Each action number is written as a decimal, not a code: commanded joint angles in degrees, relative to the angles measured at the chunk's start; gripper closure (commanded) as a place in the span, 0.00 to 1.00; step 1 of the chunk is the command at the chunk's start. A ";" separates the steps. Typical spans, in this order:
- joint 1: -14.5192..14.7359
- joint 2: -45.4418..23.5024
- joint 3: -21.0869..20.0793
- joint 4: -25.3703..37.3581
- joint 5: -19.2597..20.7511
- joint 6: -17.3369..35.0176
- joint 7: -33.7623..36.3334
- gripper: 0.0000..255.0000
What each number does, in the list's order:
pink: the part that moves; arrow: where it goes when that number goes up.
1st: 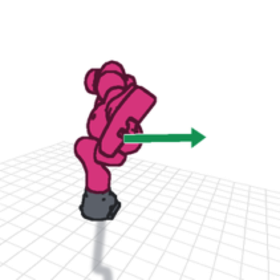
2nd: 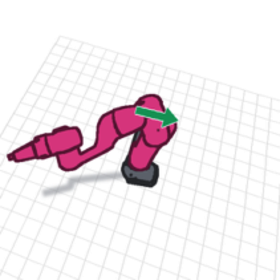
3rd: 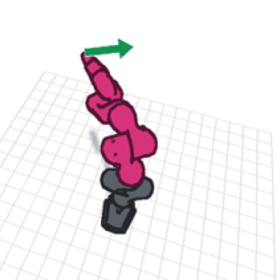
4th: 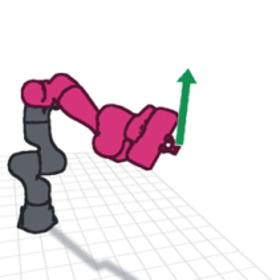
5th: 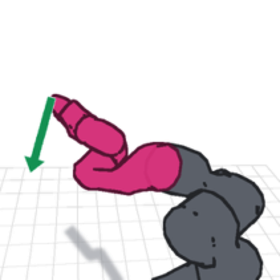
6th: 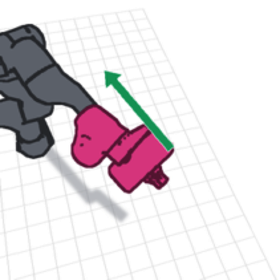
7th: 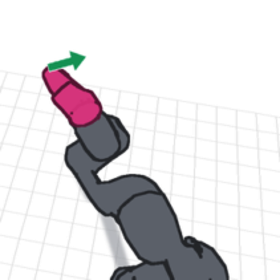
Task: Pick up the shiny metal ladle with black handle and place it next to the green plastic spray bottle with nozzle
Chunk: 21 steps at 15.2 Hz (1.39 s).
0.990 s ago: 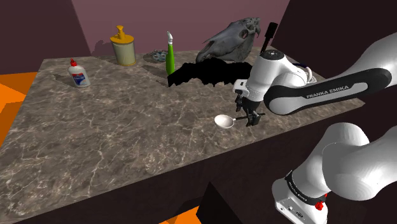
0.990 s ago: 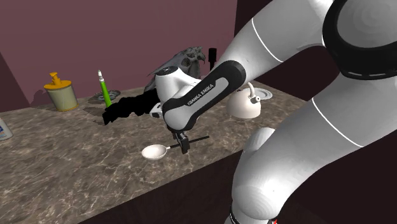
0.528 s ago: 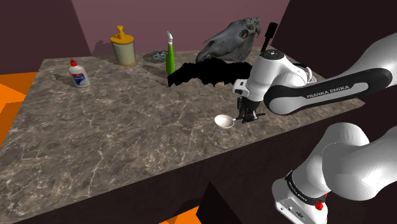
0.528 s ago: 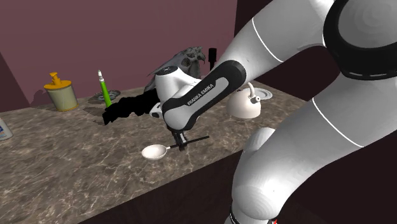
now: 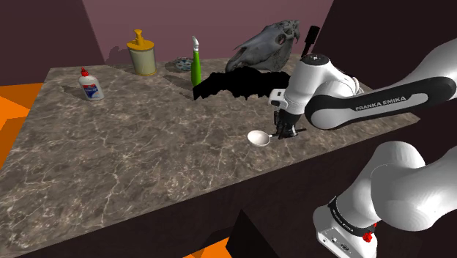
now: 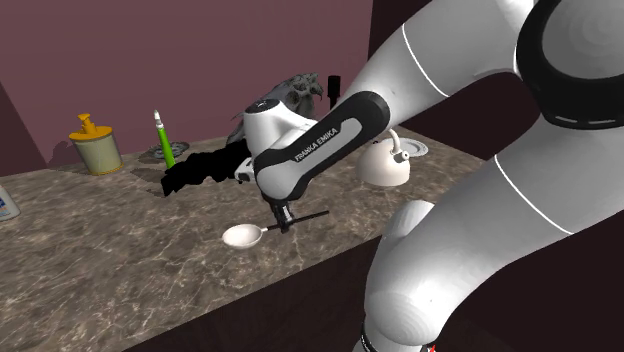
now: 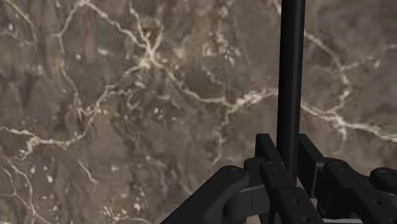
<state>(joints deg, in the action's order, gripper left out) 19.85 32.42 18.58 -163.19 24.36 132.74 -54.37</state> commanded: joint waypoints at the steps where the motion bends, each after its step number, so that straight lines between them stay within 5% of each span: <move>1: 0.15 1.48 -0.32 0.75 -0.52 -2.24 -0.37 1.00; 21: 1.51 9.60 -3.49 11.51 -4.78 -20.92 -3.32 1.00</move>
<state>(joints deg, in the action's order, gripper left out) 21.19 41.89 15.37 -152.53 19.88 112.84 -57.66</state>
